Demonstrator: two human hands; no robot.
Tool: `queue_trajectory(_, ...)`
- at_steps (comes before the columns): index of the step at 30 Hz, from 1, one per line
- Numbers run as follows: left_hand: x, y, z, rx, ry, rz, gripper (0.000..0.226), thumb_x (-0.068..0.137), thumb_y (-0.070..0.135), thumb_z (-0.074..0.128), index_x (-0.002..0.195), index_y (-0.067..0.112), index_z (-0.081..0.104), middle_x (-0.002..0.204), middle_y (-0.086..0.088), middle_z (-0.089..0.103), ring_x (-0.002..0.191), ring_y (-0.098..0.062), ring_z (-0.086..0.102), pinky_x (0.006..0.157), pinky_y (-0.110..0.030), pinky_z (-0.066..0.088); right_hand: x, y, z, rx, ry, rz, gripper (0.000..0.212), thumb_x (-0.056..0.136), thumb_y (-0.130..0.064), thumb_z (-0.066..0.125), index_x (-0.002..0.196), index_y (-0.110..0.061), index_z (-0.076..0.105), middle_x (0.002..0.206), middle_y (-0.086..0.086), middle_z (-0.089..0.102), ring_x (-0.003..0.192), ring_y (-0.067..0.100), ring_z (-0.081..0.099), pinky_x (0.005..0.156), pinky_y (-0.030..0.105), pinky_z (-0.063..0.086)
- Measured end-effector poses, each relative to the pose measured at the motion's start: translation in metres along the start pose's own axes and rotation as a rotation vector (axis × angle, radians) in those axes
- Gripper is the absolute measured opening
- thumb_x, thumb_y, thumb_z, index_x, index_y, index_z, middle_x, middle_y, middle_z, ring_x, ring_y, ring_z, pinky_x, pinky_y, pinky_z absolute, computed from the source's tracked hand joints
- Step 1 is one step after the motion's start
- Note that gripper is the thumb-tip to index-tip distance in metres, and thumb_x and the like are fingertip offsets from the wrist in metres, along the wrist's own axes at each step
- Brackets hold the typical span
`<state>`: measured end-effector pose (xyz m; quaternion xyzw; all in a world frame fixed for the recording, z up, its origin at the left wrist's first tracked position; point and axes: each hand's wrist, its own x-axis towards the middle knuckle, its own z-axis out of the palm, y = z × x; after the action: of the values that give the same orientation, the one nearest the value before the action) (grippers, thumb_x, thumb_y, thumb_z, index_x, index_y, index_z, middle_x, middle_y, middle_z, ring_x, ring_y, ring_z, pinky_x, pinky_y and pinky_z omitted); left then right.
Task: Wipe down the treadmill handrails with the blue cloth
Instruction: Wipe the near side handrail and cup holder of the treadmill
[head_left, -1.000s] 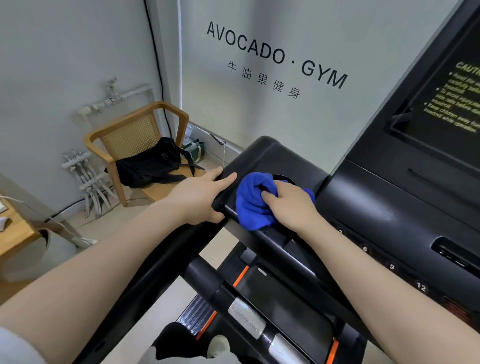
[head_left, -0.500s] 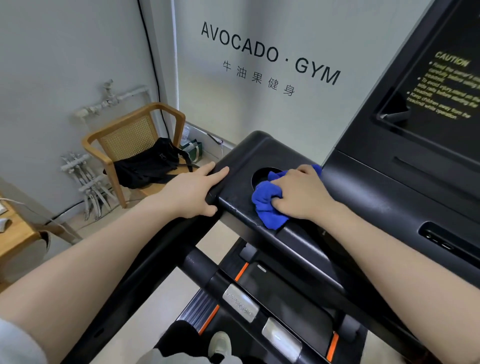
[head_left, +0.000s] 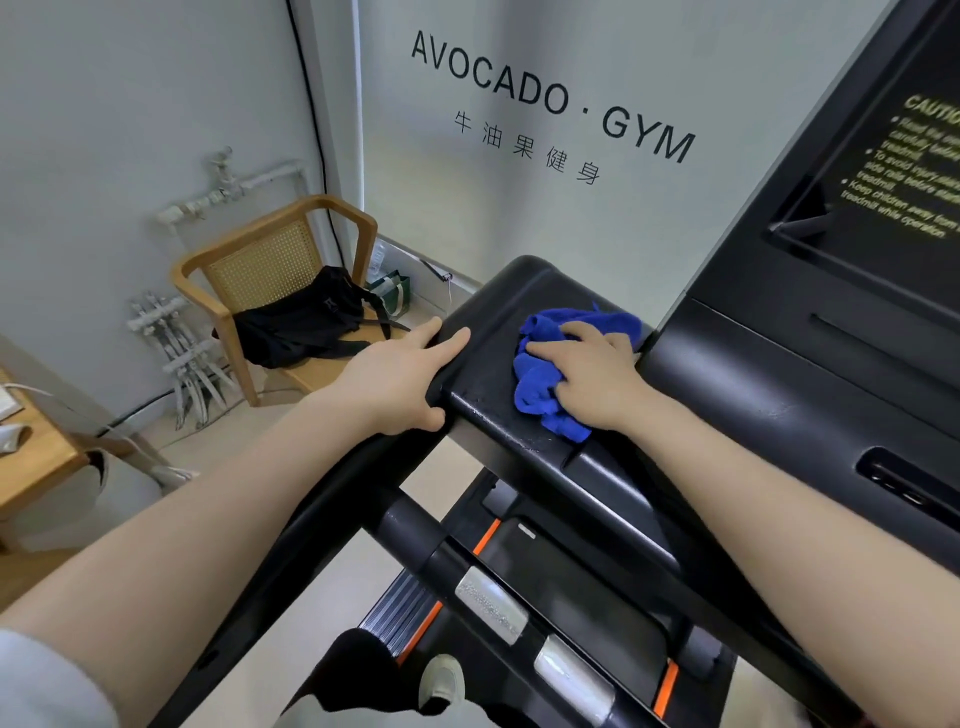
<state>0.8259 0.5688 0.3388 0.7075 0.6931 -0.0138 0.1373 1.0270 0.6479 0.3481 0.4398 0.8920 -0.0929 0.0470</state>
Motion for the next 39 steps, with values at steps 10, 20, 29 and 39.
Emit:
queue_trajectory(10, -0.001, -0.01, 0.001, -0.08, 0.014, 0.055, 0.094, 0.076, 0.043, 0.066, 0.147, 0.035, 0.005, 0.159, 0.004, 0.004, 0.133, -0.025, 0.04, 0.098, -0.039, 0.044, -0.018, -0.018, -0.009, 1.108, 0.493, 0.186, 0.039, 0.056, -0.005, 0.032, 0.072, -0.015, 0.066, 0.081, 0.001, 0.071, 0.086, 0.021, 0.065, 0.085, 0.049, 0.051)
queue_trajectory(20, -0.002, -0.017, -0.009, -0.481, 0.023, 0.171, 0.092, 0.073, 0.029, 0.076, 0.146, 0.023, 0.02, 0.138, 0.008, 0.045, 0.123, -0.013, 0.047, 0.094, -0.021, 0.035, -0.013, -0.092, 0.04, -0.045, 0.201, -0.038, 0.068, 0.09, -0.033, 0.039, 0.149, -0.022, 0.006, 0.159, 0.003, -0.004, 0.145, 0.026, -0.008, 0.115, 0.047, -0.006)
queue_trajectory(29, -0.002, -0.025, -0.003, -0.44, 0.026, 0.225, 0.089, 0.065, 0.041, 0.078, 0.139, 0.028, 0.029, 0.138, 0.009, 0.047, 0.122, -0.014, 0.048, 0.098, -0.043, 0.044, 0.007, -0.092, 0.037, 0.037, 0.216, 0.291, 0.069, 0.09, -0.034, 0.041, 0.149, -0.022, 0.008, 0.159, 0.004, 0.004, 0.143, 0.032, 0.005, 0.114, 0.049, 0.009)
queue_trajectory(39, 0.0, -0.023, -0.005, -0.361, 0.031, 0.22, 0.1, 0.064, 0.04, 0.079, 0.144, 0.026, 0.021, 0.146, 0.008, 0.036, 0.123, -0.017, 0.048, 0.098, -0.042, 0.046, 0.007, -0.075, 0.033, 0.023, 0.179, 0.117, 0.069, 0.085, -0.024, 0.051, 0.147, -0.025, 0.022, 0.157, 0.004, 0.018, 0.142, 0.029, 0.015, 0.111, 0.045, 0.025)
